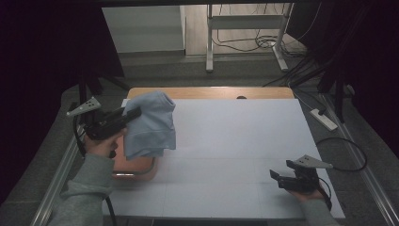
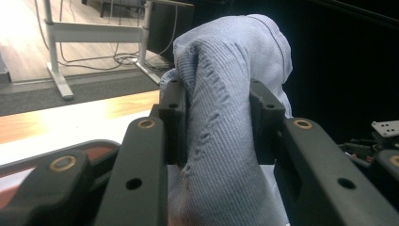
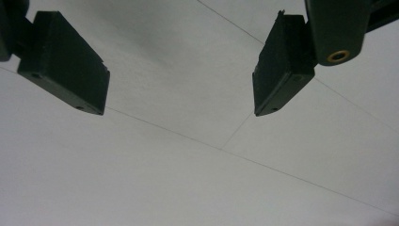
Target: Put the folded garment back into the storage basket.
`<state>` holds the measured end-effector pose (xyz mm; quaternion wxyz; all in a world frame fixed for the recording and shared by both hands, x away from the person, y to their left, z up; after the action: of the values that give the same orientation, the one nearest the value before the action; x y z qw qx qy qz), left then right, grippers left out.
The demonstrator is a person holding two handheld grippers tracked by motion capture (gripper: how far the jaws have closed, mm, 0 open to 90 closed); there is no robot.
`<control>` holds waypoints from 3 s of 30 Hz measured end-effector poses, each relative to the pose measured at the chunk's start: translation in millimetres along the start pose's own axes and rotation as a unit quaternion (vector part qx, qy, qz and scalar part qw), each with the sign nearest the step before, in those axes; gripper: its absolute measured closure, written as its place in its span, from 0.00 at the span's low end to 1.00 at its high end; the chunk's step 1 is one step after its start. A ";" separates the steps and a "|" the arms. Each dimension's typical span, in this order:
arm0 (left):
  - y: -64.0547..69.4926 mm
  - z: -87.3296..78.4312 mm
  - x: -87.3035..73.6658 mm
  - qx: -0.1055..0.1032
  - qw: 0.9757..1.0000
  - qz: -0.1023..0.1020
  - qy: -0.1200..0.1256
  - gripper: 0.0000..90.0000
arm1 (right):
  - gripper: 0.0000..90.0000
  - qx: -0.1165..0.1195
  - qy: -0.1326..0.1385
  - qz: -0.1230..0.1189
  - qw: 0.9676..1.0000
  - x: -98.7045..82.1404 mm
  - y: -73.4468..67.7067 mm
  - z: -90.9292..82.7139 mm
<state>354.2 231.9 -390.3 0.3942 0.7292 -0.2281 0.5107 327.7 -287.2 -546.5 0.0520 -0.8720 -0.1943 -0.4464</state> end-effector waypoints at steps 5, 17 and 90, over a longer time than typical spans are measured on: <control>-5.1 -11.7 0.1 0.008 1.000 -0.002 0.005 0.72 | 0.22 0.000 0.000 0.000 1.000 0.1 -0.2 0.4; -16.1 -40.5 0.4 0.035 0.999 -0.005 0.012 0.72 | 0.22 -0.001 -0.002 0.000 1.000 0.0 -0.3 0.9; -97.9 -18.3 -94.7 0.127 0.976 -0.117 -0.133 0.57 | 0.22 0.005 -0.010 -0.006 1.000 -2.1 -2.6 3.5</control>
<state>380.4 297.3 -508.2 0.3219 0.8563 -0.1248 0.3842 328.2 -284.4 -550.5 0.0517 -0.8750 -0.2028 -0.4366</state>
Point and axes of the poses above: each handheld gripper's, and its own axes: z roughly forward along the jaws, x roughly out of its top, y roughly to its right, the point moved 7 cm from there along z, roughly forward along the jaws, and after that the axes turned 12 degrees about -x, right-handed, at the moved point
